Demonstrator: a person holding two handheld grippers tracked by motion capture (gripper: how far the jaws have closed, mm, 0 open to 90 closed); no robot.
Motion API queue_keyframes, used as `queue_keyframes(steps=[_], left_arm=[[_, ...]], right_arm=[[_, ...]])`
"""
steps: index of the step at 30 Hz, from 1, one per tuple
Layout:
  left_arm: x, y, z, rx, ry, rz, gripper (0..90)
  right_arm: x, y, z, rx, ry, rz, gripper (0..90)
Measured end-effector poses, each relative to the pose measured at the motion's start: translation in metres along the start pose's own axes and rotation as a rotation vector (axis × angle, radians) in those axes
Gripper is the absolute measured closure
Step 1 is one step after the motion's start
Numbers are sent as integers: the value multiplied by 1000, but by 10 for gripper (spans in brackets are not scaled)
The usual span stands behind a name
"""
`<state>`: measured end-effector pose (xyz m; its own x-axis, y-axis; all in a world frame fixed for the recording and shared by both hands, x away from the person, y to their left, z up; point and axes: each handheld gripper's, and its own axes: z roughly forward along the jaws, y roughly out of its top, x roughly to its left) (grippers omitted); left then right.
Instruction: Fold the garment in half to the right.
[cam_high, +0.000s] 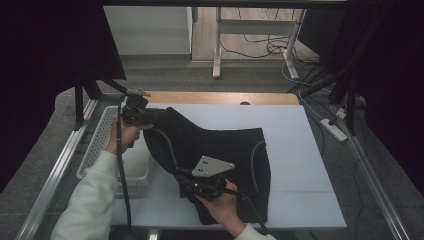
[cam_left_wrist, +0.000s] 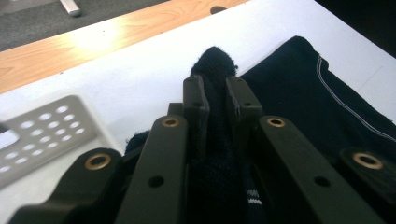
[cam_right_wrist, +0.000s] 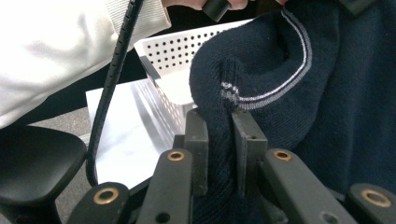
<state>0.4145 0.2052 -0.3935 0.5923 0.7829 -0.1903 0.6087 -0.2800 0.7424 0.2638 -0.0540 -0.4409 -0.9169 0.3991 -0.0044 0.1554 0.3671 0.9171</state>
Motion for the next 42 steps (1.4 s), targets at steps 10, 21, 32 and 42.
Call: queue_keyframes(steps=[10,21,32,42], left_arm=[[-21,10,27,26,-16,34,792],[-43,19,54,35,-46,59,791],[-62,27,76,49,-66,77,791],[-75,32,94,53,-79,84,790]], right_arm=[[-8,-19,-21,27,-34,25,780],[-18,-33,-42,53,-76,40,780],[-28,-48,-61,79,-118,58,780],[-36,-60,-77,96,-151,78,780]])
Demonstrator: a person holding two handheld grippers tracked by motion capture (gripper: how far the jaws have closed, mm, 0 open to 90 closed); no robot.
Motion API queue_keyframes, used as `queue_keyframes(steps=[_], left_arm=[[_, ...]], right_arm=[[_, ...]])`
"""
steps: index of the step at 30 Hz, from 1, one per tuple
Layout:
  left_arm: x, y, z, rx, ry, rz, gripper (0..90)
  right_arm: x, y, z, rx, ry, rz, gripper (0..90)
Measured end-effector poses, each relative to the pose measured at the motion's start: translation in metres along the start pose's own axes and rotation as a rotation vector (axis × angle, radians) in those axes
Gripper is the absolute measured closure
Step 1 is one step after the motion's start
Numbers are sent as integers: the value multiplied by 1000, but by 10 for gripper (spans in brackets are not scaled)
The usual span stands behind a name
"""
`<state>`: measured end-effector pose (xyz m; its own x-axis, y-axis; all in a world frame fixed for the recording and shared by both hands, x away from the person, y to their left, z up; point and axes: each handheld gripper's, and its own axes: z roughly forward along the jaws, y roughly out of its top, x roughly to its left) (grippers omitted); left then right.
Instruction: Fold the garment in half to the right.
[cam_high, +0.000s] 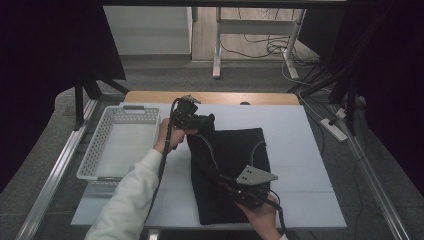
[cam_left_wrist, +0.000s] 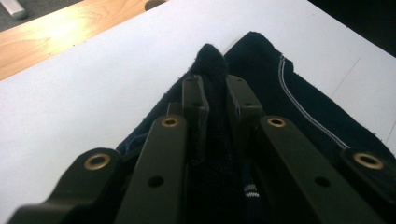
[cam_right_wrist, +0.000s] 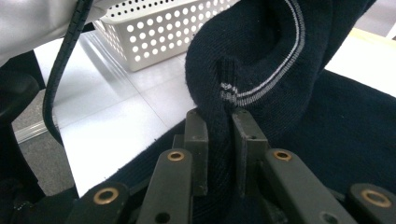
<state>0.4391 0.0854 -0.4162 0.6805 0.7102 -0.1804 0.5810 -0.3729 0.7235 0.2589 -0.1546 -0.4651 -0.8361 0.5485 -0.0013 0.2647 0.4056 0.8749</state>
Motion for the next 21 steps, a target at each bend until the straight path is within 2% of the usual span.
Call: queue_keyframes(steps=[21], left_arm=[[-11,4,19,-6,-15,-1,788]], right_arm=[[-10,-12,-12,11,-29,17,780]])
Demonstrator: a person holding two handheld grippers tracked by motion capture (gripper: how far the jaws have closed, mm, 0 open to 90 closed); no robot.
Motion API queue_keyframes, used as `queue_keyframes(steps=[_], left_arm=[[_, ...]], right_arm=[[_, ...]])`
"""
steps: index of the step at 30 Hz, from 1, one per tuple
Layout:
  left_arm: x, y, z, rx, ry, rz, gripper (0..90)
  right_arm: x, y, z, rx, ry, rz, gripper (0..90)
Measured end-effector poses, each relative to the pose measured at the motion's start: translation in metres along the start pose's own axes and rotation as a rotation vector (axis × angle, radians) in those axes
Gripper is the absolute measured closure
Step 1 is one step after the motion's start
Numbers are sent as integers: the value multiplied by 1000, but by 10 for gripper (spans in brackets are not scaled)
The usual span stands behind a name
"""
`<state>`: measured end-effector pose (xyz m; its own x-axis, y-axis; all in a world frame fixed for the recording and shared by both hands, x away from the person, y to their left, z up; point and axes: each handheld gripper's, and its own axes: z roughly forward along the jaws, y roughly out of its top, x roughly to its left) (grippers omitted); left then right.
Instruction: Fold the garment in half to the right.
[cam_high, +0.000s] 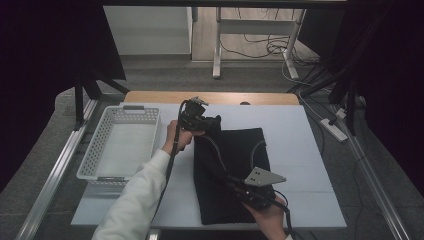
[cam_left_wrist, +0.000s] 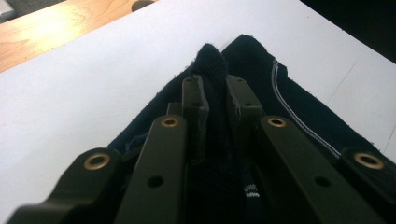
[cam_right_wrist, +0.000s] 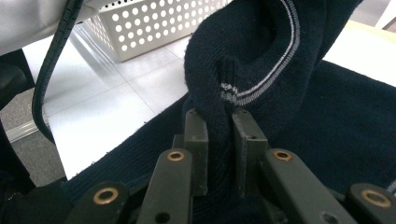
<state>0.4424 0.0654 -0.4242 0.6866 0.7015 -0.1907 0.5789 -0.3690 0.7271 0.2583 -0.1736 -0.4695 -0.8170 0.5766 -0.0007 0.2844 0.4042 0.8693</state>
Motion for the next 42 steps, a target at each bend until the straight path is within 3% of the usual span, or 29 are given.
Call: queue_keyframes(steps=[19,42], left_arm=[[-21,15,35,14,-26,22,782],[-23,20,56,36,-14,12,749]], right_arm=[[-14,-19,-17,31,-48,29,778],[-25,-26,-20,53,-72,50,759]])
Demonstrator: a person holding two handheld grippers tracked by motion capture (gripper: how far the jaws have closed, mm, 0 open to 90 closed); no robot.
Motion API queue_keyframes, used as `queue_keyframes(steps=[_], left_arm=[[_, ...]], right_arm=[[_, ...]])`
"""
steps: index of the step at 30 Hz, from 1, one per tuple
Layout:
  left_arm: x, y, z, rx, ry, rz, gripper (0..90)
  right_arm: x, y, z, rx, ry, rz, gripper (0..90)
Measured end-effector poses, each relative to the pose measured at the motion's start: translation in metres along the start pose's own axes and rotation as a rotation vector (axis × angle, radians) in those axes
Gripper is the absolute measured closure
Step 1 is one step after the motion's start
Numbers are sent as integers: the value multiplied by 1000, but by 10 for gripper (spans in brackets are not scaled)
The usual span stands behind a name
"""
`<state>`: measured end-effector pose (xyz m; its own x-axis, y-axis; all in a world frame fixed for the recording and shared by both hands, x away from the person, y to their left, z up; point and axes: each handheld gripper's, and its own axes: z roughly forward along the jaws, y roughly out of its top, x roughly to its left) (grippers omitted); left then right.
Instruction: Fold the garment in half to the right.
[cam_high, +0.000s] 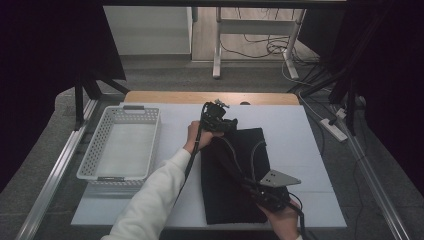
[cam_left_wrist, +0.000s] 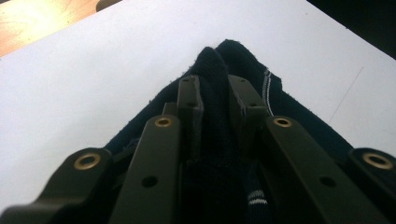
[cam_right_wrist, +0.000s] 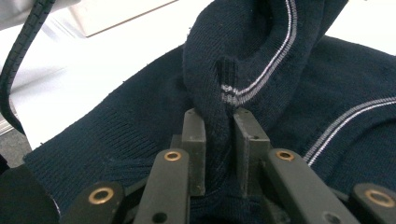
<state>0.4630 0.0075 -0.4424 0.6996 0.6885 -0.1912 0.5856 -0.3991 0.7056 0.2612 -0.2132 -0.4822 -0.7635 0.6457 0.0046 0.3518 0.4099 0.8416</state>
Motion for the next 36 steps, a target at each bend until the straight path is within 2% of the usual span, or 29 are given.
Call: queue_keyframes(steps=[7,10,13,16,20,23,26,36], left_arm=[[-5,6,11,-9,-4,-6,729],[-8,8,14,-17,-14,-3,708],[-10,9,14,-35,-31,12,593],[-12,9,7,-58,-24,14,452],[-16,7,-6,-85,3,42,377],[-17,3,-18,-94,5,59,357],[-17,-4,-27,-110,7,58,348],[-20,-35,-47,-135,11,91,339]], right_arm=[[-5,-5,-4,23,-12,17,746],[-9,-9,-7,30,-32,23,735],[-13,-12,-11,49,-62,40,676],[-21,-19,-19,55,-103,90,536],[-24,-19,-30,25,-122,103,464],[-24,-13,-35,6,-123,96,434],[-24,-9,-33,6,-118,99,414],[-21,-15,-23,82,-107,90,409]])
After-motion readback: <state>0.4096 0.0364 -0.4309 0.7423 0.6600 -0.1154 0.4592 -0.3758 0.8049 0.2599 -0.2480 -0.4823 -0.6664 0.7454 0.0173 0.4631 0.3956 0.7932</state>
